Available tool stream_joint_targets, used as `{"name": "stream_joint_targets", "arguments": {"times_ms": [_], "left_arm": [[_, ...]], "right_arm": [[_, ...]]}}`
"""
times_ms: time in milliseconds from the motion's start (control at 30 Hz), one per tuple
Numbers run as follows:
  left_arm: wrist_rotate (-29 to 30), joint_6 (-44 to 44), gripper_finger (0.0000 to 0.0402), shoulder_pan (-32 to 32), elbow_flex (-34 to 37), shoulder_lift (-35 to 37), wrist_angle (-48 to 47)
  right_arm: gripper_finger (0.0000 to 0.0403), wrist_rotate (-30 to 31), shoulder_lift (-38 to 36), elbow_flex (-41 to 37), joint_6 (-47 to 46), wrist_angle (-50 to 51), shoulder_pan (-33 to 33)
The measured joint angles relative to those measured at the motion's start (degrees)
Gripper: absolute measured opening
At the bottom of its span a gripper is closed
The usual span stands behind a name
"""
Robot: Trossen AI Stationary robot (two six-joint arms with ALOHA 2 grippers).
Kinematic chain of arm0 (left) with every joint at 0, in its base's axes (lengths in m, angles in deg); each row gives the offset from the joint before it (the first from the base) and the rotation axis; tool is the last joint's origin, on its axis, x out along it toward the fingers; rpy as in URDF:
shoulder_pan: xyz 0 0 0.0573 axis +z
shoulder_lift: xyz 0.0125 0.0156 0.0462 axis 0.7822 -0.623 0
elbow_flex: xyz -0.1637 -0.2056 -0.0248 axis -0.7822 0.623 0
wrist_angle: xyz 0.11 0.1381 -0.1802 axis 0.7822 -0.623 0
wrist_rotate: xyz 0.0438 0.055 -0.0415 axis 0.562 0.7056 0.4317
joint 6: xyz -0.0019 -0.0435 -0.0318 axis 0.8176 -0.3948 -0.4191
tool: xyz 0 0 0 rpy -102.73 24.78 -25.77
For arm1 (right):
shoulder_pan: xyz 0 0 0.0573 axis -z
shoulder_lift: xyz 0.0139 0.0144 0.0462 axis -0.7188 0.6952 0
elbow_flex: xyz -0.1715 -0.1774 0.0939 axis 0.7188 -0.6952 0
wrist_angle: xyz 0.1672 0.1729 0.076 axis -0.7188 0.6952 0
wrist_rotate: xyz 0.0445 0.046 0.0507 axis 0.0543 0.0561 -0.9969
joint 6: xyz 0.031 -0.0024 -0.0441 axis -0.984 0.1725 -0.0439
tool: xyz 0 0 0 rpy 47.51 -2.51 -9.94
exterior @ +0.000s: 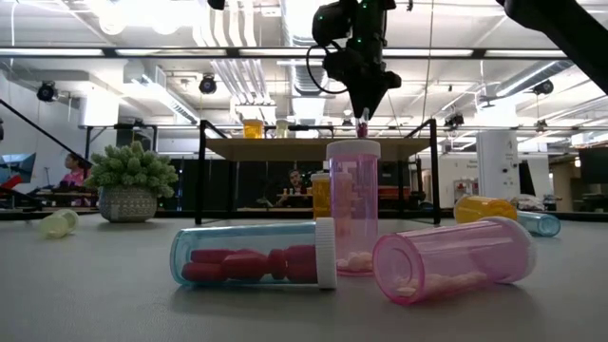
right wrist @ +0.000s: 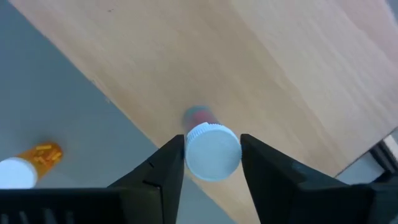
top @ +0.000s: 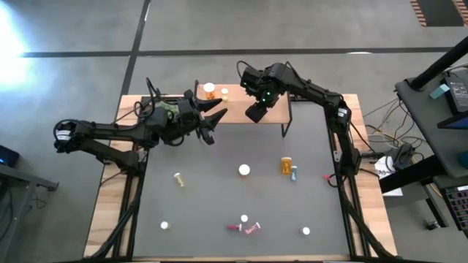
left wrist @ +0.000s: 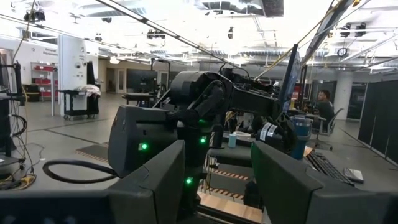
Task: Pick and place medicine bottles onto shelf by color
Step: Put the right blue pill bottle to the right of the yellow pill bottle on the shelf
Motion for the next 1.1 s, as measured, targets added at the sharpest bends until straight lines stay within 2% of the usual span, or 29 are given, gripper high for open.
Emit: {"name": "stream_joint_targets", "arguments": {"times_ms": [300, 667, 867, 1000, 1100], "left_arm": [[0.0, 0.0, 0.0169, 0.0, 0.1, 0.0, 0.0], [0.0, -0.1, 0.0169, 0.0, 0.1, 0.0, -1.0], [0.0, -0.2, 0.0169, 0.0, 0.1, 0.0, -2.0], [0.0, -0.1, 0.0169, 0.0, 0.1, 0.2, -2.0], [0.0, -0.1, 0.0169, 0.0, 0.1, 0.6, -2.2]], "right_arm": [[0.0216, 0.1, -0.7, 0.0, 1.0, 0.0, -0.1], [0.0240, 1.0, -9.1, -0.4, -2.7, -0.1, -2.1], [0.0238, 13.2, -14.6, -5.5, -10.0, -0.6, -8.6], [0.0240, 23.5, -18.6, -15.3, -16.9, -0.9, -15.1], [0.0237, 26.9, -22.3, -24.5, -23.2, -1.9, -20.1]]}}
